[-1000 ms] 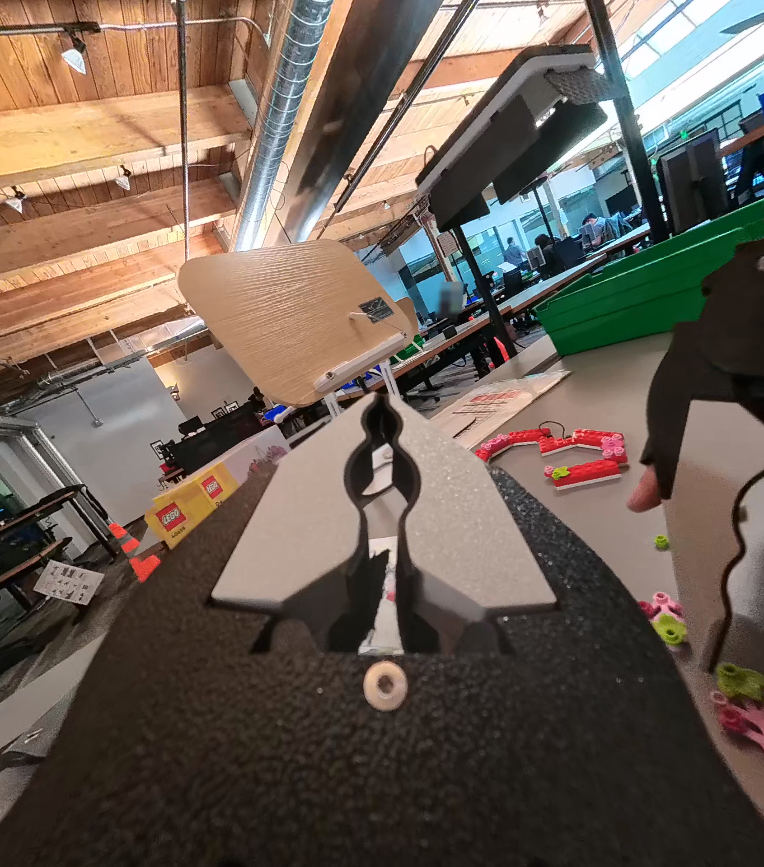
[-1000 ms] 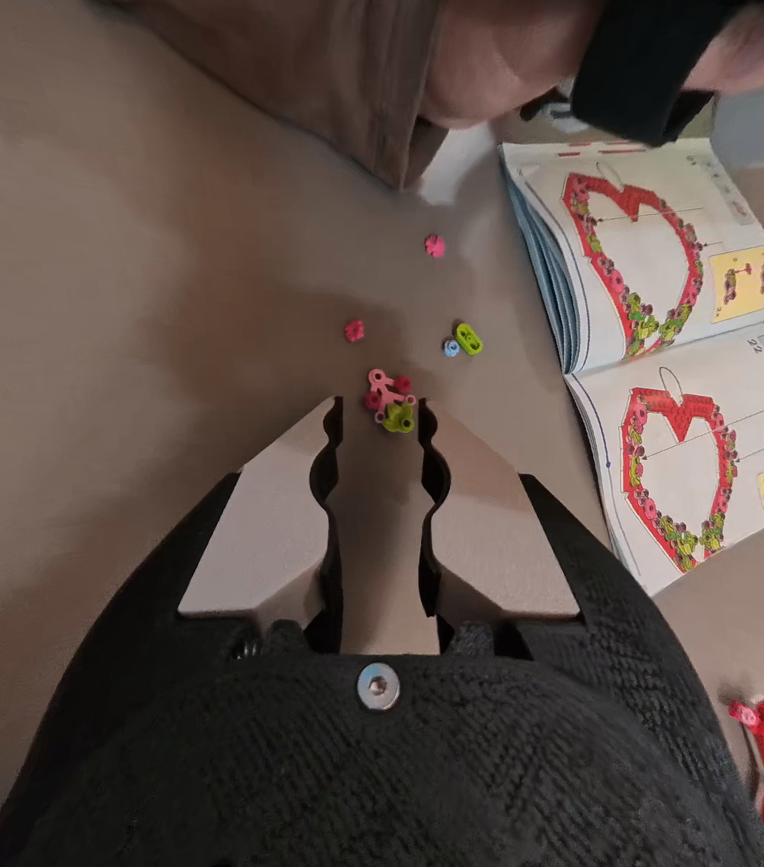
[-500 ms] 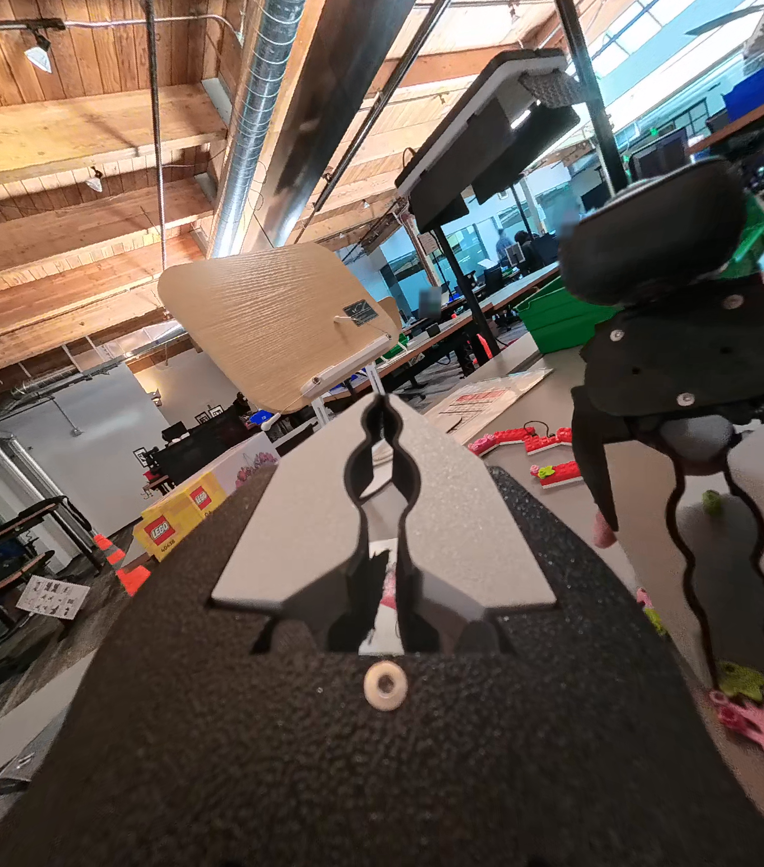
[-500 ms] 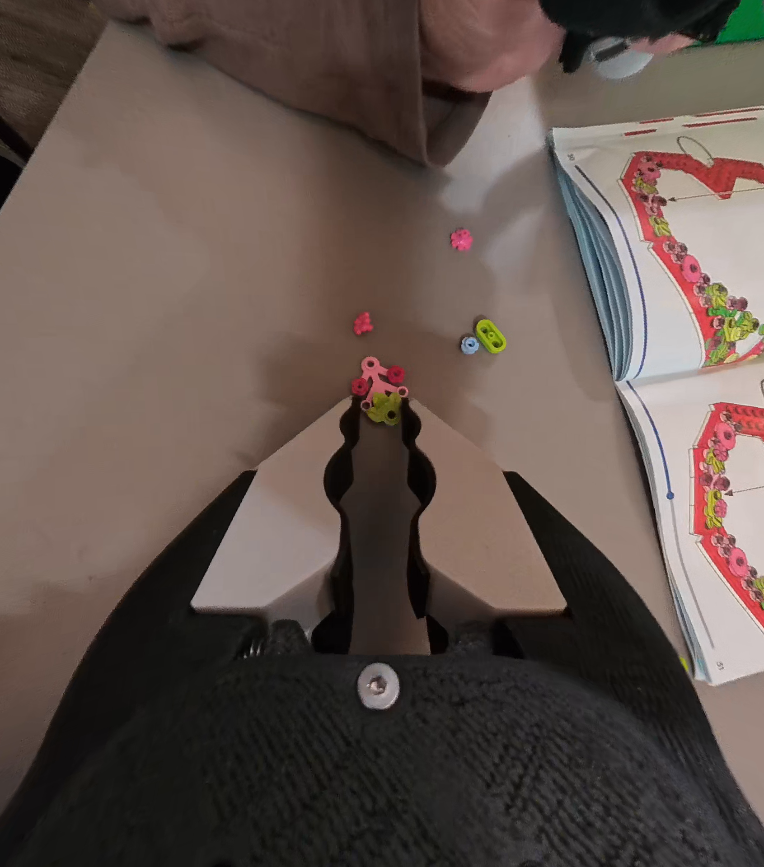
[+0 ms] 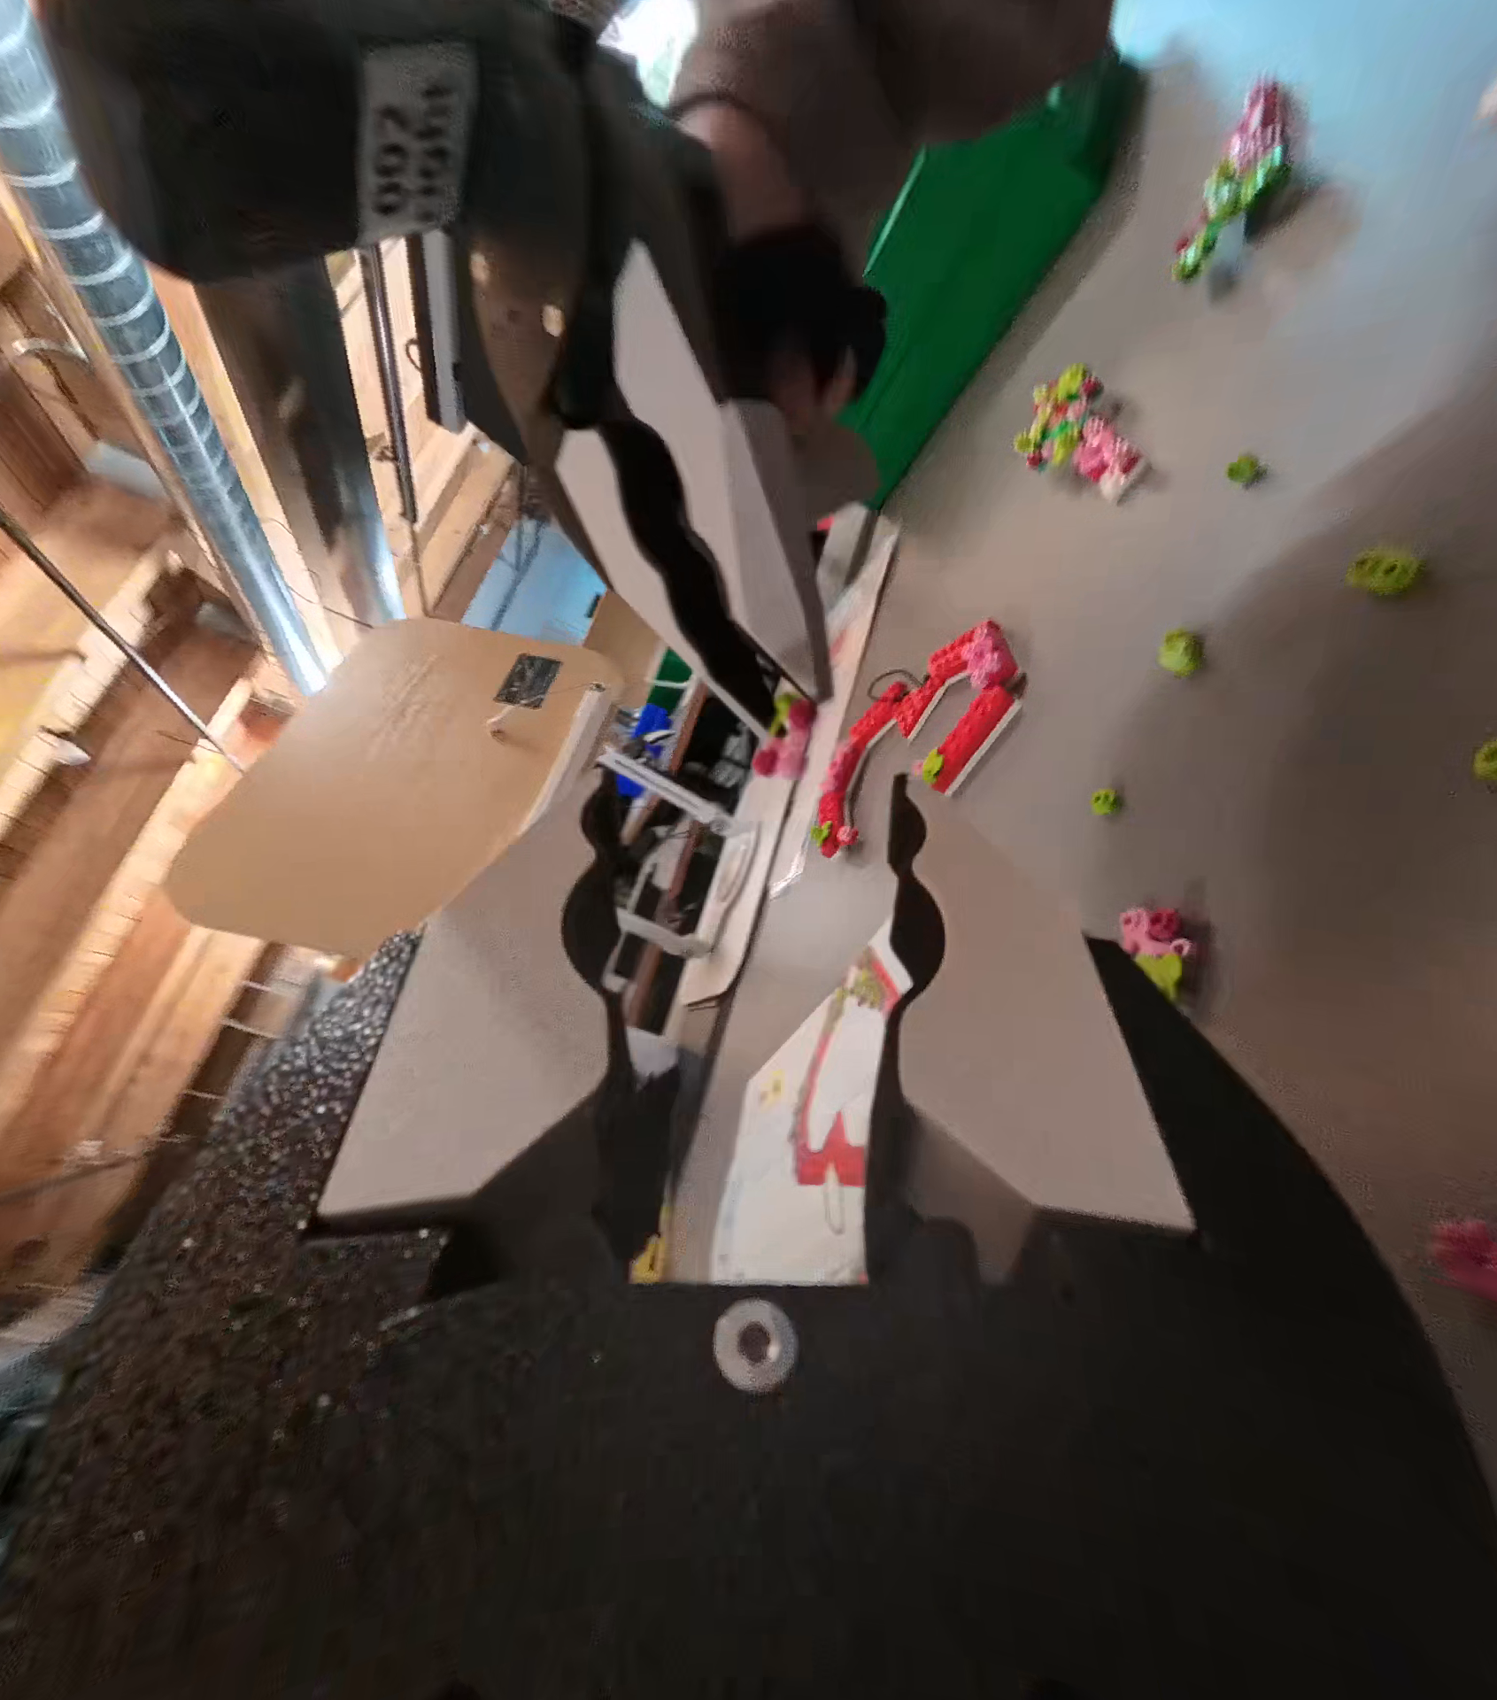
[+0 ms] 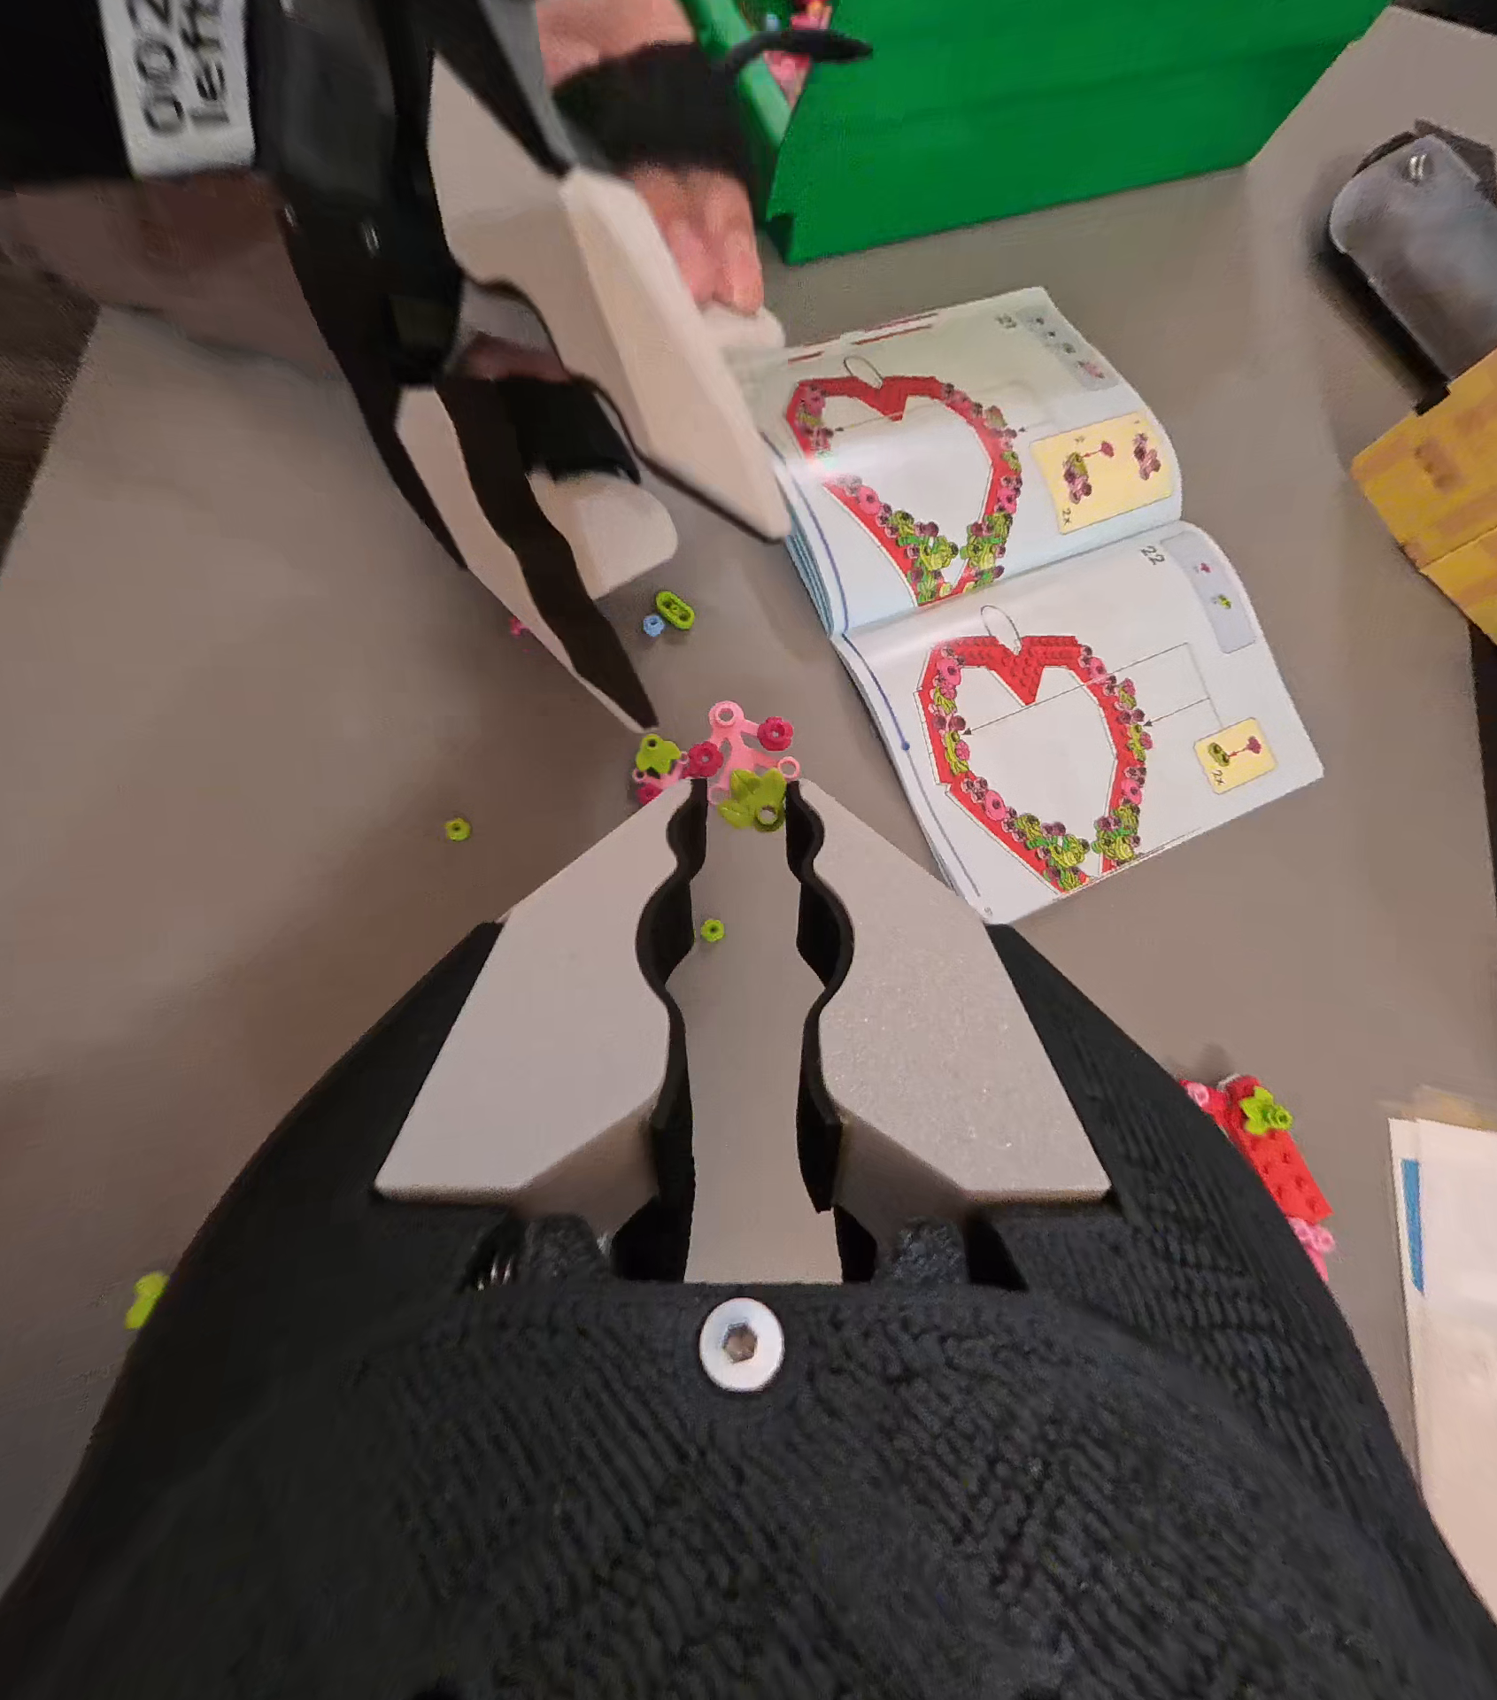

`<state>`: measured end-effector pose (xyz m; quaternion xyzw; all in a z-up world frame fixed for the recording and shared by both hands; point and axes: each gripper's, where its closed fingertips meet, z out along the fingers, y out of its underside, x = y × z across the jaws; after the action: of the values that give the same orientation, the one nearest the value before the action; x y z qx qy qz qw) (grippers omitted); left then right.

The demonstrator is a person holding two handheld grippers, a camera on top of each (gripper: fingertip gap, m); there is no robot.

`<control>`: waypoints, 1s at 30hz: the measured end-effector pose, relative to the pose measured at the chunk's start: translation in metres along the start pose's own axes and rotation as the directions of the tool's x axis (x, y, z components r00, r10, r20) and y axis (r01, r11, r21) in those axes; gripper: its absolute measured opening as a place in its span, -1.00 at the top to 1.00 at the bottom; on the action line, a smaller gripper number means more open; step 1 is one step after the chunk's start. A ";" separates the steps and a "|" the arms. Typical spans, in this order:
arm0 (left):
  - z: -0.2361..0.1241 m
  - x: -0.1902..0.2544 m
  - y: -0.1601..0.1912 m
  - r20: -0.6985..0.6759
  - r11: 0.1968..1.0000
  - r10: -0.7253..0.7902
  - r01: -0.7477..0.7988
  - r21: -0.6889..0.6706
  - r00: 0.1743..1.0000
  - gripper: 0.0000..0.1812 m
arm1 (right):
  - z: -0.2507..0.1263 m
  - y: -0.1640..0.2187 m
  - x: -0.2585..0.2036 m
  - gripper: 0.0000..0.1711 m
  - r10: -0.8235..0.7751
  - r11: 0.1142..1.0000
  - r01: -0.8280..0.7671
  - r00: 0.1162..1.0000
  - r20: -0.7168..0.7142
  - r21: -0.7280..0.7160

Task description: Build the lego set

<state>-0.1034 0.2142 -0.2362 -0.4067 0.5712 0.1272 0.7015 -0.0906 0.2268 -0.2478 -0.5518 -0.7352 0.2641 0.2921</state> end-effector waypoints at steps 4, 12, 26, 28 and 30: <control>0.001 0.000 -0.007 0.062 0.989 0.146 -0.145 -0.016 0.987 0.46 | -0.009 -0.003 -0.008 0.82 -0.020 0.999 0.020 1.000 0.012 -0.030; 0.004 0.008 -0.012 0.071 0.964 0.265 -0.264 -0.026 0.962 0.64 | -0.008 -0.010 -0.024 0.82 -0.037 0.999 0.039 0.997 0.060 -0.027; 0.000 0.005 -0.026 0.124 0.919 0.392 -0.393 -0.017 0.912 0.97 | -0.006 -0.019 -0.034 0.81 -0.038 0.999 0.039 0.994 0.104 -0.008; -0.003 -0.004 -0.017 0.131 0.892 0.453 -0.447 -0.072 0.882 0.98 | -0.007 -0.021 -0.026 0.66 -0.040 0.999 0.039 0.998 0.048 0.014; -0.010 -0.020 0.001 0.136 0.875 0.478 -0.457 -0.157 0.868 0.98 | -0.013 -0.021 -0.017 0.62 -0.029 0.999 0.029 0.999 -0.015 0.036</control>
<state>-0.1176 0.2139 -0.2185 -0.2849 0.5820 0.3616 0.6703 -0.0917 0.2061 -0.2264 -0.5377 -0.7360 0.2688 0.3112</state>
